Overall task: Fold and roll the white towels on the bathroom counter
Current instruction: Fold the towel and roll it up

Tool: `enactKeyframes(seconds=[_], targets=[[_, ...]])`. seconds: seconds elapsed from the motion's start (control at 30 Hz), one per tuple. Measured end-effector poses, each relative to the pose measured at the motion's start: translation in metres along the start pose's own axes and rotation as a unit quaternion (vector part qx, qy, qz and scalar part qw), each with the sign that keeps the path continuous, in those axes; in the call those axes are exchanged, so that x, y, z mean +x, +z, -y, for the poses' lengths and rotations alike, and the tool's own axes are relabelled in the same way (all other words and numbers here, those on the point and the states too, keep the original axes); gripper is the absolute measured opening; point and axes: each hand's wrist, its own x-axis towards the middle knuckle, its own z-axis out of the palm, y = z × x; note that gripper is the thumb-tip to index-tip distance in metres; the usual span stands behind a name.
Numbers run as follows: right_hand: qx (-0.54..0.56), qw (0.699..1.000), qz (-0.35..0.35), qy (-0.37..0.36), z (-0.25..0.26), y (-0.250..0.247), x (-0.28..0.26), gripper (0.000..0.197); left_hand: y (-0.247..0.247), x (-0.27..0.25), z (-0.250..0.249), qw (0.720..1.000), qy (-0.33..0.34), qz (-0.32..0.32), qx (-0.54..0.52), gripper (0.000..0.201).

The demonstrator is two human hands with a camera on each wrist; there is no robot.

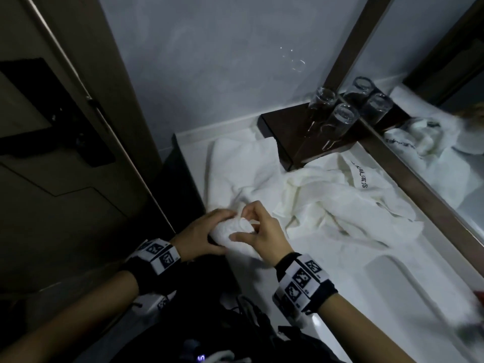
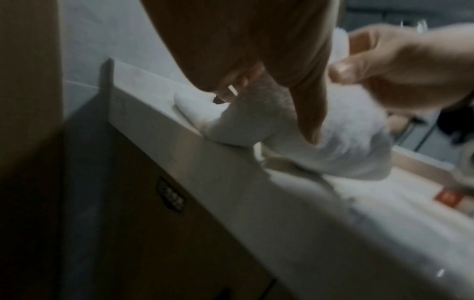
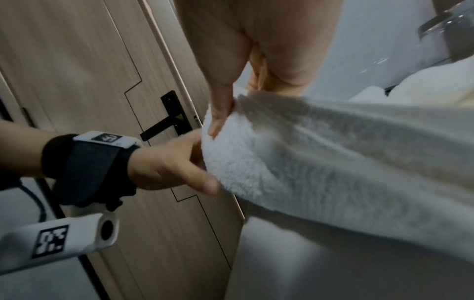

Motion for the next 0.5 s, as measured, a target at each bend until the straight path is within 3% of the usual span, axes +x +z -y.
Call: enactKeyframes(seconds=[0.13,0.23,0.3,0.37,0.43,0.5], targets=[[0.014,1.000,0.005,-0.027,0.002,0.003,-0.005,0.054,0.006,-0.006,-0.017,0.996,-0.034,-0.087,-0.002,0.036],[0.018,1.000,-0.007,-0.024,-0.008,-0.003,-0.014,0.048,0.003,-0.010,-0.014,0.989,-0.047,-0.124,-0.069,0.024],[-0.018,0.994,-0.103,0.037,-0.020,-0.012,-0.014,0.035,-0.001,-0.015,-0.009,0.981,-0.061,-0.132,-0.130,0.021],[-0.074,0.973,-0.162,0.148,-0.034,-0.022,-0.009,0.041,-0.002,-0.020,-0.005,0.973,-0.064,-0.137,-0.176,0.020],[-0.064,0.962,-0.096,0.247,-0.038,-0.027,0.000,0.036,0.001,-0.023,0.001,0.965,-0.088,-0.148,-0.199,0.015],[-0.046,0.955,-0.032,0.292,-0.032,-0.022,0.008,0.038,0.004,-0.025,0.005,0.954,-0.127,-0.169,-0.214,0.017]])
